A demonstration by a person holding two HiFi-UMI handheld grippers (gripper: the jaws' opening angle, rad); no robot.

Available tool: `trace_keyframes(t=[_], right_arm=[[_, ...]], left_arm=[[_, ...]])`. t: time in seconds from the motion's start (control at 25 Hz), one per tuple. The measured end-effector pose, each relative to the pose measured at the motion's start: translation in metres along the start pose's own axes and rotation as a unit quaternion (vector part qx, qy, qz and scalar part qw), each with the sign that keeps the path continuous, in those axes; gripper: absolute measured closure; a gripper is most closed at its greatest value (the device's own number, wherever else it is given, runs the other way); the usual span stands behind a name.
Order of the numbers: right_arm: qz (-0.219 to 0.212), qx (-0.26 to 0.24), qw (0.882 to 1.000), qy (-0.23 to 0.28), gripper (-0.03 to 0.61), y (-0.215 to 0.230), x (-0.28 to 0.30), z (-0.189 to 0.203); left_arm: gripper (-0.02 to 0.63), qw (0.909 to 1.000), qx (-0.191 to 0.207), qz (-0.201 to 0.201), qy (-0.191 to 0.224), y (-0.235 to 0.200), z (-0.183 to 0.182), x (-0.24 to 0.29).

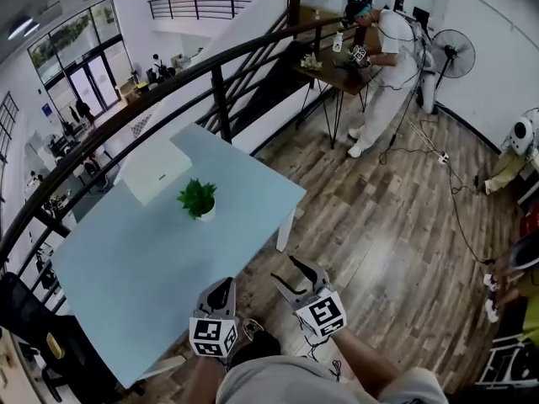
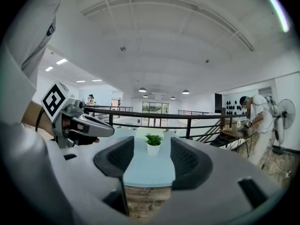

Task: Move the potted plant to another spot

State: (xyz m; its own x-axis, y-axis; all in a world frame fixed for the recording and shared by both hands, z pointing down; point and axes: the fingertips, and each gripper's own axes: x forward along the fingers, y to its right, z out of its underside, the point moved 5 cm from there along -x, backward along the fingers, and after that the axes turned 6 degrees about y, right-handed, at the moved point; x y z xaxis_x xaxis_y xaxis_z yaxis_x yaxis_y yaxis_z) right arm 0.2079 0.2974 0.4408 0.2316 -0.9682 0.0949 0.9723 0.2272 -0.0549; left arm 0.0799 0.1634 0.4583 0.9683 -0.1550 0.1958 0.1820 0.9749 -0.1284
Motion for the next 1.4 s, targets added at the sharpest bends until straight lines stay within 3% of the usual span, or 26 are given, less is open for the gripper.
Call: trace_keyframes(t=[0.36,0.72,1.08,1.4], right_arm=[[-0.016,0.006,1.0,-0.018,0.291,0.023,0.086,0.008],[-0.064,0.008,0.997,-0.038,0.276,0.035,0.144,0.018],[-0.159,0.002,0.986,-0.05,0.258,0.076,0.216,0.027],[-0.242,-0.025,0.967,-0.072,0.244,0.114,0.276,0.048]], left_arm=[[0.601,0.9994,-0.022,-0.027,0.0,-0.082,-0.006,0.042],[0.601,0.9959,-0.051,-0.073,-0.014,-0.125,0.007,0.058],[0.601,0.9866,-0.068,-0.146,-0.025,-0.167,0.011,0.097],[0.601,0.9689,-0.109,-0.215,-0.056,-0.193,0.031,0.135]])
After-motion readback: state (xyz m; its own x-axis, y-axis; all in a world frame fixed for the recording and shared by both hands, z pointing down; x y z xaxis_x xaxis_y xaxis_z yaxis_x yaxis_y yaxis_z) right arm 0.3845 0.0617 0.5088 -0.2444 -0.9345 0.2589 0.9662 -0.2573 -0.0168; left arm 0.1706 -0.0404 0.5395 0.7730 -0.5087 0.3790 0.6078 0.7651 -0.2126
